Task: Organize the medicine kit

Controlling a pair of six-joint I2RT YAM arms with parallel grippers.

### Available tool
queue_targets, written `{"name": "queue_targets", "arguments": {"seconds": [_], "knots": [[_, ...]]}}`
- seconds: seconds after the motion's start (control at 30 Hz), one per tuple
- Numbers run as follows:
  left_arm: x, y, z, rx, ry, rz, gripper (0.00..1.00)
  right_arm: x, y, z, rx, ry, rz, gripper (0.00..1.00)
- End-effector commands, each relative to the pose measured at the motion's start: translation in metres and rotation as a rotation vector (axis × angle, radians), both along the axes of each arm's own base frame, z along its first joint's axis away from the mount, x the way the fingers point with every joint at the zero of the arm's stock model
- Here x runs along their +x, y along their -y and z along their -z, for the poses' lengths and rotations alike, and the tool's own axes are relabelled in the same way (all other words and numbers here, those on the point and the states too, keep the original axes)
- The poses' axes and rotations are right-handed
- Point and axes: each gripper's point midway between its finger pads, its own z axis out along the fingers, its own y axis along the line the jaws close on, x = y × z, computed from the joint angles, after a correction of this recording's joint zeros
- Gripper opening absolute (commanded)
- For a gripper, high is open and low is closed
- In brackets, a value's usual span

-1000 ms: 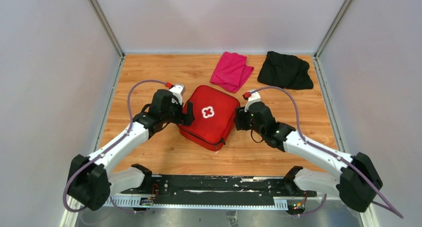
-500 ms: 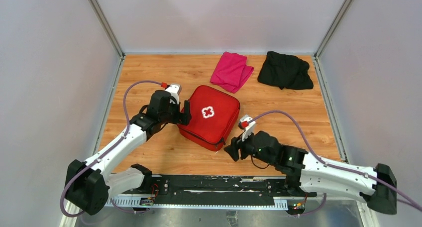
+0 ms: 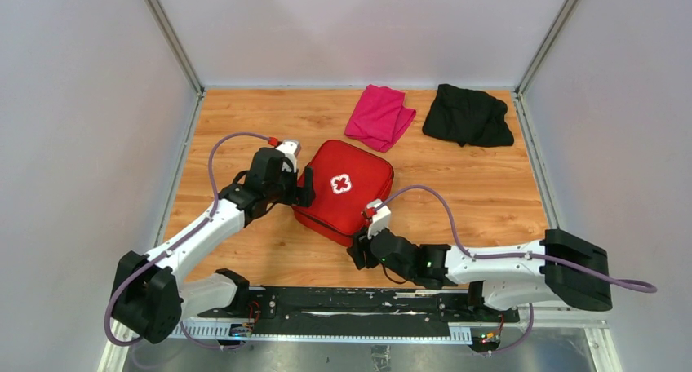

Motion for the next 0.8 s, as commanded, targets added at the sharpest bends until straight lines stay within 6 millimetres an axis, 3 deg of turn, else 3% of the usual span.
{"name": "queue_targets", "arguments": {"seconds": [0.0, 0.27, 0.53, 0.77], "knots": [[0.002, 0.006, -0.004, -0.020, 0.006, 0.018, 0.93, 0.012, -0.008, -0.009, 0.089, 0.024, 0.117, 0.55], [0.002, 0.008, -0.001, -0.024, -0.005, 0.020, 0.93, 0.024, -0.002, 0.006, 0.094, 0.033, 0.217, 0.45], [0.002, 0.009, 0.001, -0.021, -0.012, 0.027, 0.92, 0.026, 0.004, 0.010, 0.089, 0.040, 0.253, 0.23], [0.004, 0.011, 0.011, -0.002, -0.043, 0.040, 0.86, 0.023, 0.016, 0.011, 0.034, 0.059, 0.229, 0.04]]}}
